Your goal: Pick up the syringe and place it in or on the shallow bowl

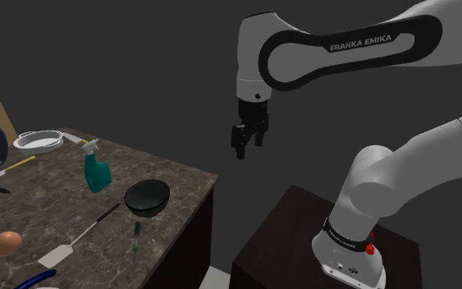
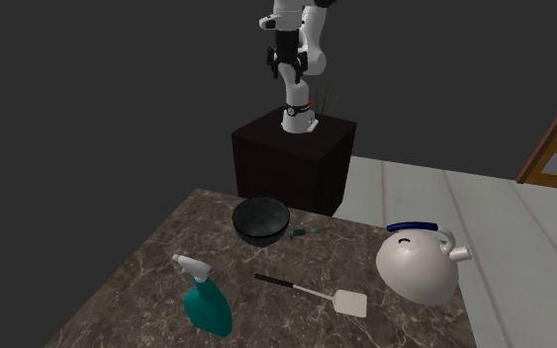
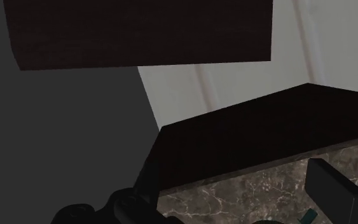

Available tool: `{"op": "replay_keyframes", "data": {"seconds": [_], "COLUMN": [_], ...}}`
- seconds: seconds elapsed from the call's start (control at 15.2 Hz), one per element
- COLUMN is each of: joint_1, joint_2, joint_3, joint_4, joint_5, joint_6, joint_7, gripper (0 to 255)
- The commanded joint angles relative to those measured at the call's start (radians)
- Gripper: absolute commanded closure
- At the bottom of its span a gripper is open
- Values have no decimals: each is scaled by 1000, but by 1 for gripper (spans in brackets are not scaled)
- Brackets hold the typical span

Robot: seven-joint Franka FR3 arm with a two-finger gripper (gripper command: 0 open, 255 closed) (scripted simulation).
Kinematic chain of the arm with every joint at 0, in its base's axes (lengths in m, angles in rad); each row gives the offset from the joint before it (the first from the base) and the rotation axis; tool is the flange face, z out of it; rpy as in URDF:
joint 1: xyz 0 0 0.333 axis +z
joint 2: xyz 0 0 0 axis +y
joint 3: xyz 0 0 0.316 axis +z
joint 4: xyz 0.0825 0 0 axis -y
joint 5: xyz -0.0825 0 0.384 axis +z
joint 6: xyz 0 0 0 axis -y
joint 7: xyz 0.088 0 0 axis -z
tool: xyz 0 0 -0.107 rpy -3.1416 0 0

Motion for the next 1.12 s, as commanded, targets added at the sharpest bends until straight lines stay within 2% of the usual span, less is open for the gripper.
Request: {"op": "replay_keyframes", "data": {"seconds": [0.0, 0.33, 0.59, 0.86, 1.06], "joint_1": [3, 1, -14, -35, -43], "joint_2": [41, 185, 326, 489, 625], "joint_3": [41, 153, 242, 323, 368], "joint_4": [-2, 30, 81, 156, 227], "joint_5": [23, 56, 42, -21, -108], "joint_6": [51, 183, 284, 375, 429], "joint_7": [58, 209, 342, 495, 627], "gripper": [0, 0, 0, 0, 0]}}
